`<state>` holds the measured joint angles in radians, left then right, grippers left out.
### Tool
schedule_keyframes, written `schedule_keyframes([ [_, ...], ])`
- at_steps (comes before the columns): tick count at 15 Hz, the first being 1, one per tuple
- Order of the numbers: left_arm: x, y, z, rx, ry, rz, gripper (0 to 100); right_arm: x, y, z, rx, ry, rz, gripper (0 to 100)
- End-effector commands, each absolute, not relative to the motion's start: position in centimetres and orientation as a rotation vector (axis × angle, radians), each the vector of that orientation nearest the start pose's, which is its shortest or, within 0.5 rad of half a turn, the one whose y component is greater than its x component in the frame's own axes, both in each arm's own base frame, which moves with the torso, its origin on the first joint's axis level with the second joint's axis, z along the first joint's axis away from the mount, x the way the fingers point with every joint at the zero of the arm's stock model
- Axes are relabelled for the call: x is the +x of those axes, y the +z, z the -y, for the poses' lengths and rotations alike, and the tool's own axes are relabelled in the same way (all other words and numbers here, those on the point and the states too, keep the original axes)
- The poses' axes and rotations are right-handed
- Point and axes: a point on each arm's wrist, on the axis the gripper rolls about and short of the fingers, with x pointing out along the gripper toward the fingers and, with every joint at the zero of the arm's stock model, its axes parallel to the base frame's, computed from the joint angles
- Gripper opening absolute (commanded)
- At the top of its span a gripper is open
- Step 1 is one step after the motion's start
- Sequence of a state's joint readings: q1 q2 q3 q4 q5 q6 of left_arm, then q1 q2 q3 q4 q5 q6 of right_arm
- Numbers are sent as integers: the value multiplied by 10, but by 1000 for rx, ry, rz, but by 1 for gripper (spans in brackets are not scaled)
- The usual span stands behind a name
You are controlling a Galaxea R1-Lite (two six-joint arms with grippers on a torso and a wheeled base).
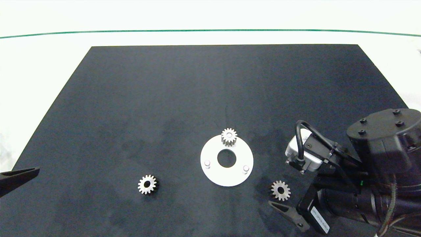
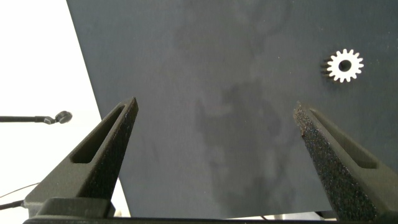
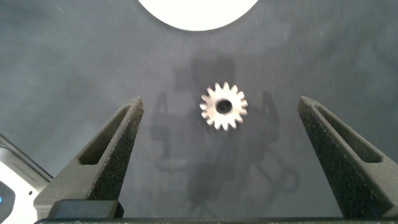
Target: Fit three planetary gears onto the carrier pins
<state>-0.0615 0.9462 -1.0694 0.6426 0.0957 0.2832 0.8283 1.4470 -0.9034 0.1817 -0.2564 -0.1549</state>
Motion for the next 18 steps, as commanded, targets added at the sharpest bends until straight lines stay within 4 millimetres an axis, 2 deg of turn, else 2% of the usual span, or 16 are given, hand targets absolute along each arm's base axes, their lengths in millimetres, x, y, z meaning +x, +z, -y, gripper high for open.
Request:
schedule_keyframes([
  [1, 77, 289, 3, 320, -40, -522, 100, 160, 195, -158, -541, 571, -627, 100],
  [8, 77, 289, 3, 320, -40, -520, 100, 164, 182, -153, -547, 543, -683, 100],
  [18, 74, 289, 2, 319, -39, -513, 100, 187, 160, -168, -544, 524, -703, 100],
])
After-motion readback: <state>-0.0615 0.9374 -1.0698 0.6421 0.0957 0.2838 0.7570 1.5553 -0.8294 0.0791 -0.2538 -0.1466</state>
